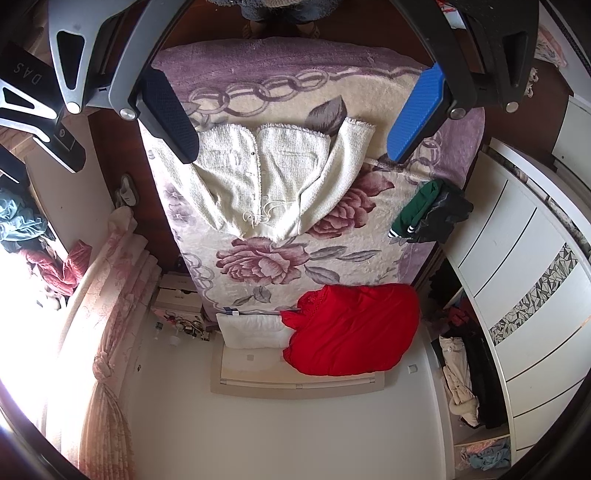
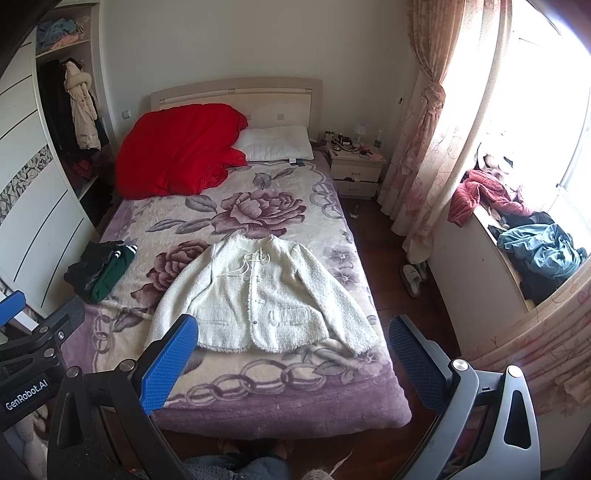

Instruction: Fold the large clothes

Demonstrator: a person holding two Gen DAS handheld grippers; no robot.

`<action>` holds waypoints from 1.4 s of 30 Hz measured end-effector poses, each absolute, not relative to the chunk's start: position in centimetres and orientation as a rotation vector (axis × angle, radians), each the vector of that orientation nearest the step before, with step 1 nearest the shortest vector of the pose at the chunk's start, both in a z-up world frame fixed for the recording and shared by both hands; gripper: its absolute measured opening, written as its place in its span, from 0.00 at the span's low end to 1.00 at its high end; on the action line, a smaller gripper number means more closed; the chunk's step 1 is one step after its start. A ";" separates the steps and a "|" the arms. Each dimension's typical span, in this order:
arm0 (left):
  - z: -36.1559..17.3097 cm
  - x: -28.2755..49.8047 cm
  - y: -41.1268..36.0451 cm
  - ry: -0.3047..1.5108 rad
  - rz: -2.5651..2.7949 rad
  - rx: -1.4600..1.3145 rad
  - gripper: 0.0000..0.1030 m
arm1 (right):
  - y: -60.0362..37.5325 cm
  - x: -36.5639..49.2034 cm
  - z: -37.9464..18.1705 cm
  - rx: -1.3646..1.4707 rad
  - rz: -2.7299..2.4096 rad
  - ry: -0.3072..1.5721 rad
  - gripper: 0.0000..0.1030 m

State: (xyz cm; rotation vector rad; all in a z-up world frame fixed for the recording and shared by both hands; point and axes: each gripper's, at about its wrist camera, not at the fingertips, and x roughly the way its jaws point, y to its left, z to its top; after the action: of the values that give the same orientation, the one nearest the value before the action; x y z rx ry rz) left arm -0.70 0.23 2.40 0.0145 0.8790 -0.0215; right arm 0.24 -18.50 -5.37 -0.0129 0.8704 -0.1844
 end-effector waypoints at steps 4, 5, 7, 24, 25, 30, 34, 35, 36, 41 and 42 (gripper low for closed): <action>2.5 -0.8 -0.1 0.875 -0.022 0.014 1.00 | -18.2 0.3 -4.2 -0.015 -0.184 0.867 1.00; 2.5 -0.9 -0.2 0.874 -0.023 0.013 1.00 | -18.1 0.6 -4.0 -0.016 -0.183 0.867 1.00; 2.6 -0.8 -0.2 0.872 -0.019 0.014 1.00 | -18.2 0.6 -4.0 -0.016 -0.182 0.866 1.00; 2.8 -1.0 -0.2 0.863 -0.022 0.012 1.00 | -17.9 0.4 -3.8 -0.018 -0.186 0.859 1.00; 2.9 -0.9 -0.1 0.864 -0.023 0.011 1.00 | -17.9 0.3 -3.9 -0.018 -0.186 0.858 1.00; 3.4 -0.9 0.2 0.859 -0.027 0.008 1.00 | -17.8 0.2 -4.0 -0.019 -0.186 0.857 1.00; 3.4 -0.9 0.2 0.857 -0.026 0.006 1.00 | -17.7 0.1 -4.0 -0.020 -0.186 0.855 1.00; 3.4 -0.9 0.2 0.857 -0.027 0.005 1.00 | -17.7 0.1 -4.0 -0.021 -0.187 0.854 1.00; 3.4 -0.9 0.2 0.856 -0.026 0.006 1.00 | -17.7 0.0 -4.0 -0.020 -0.186 0.853 1.00; 3.7 -0.7 0.4 0.851 -0.027 0.002 1.00 | -17.6 0.0 -3.9 -0.021 -0.186 0.852 1.00; 3.7 -0.8 0.6 0.851 -0.028 0.002 1.00 | -17.5 0.0 -3.9 -0.023 -0.188 0.852 1.00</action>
State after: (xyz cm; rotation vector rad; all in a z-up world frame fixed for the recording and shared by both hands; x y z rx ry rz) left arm -0.84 0.55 3.69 0.0021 0.8512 -0.0282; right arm 0.03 -17.54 -3.87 -0.0231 0.8523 -0.1876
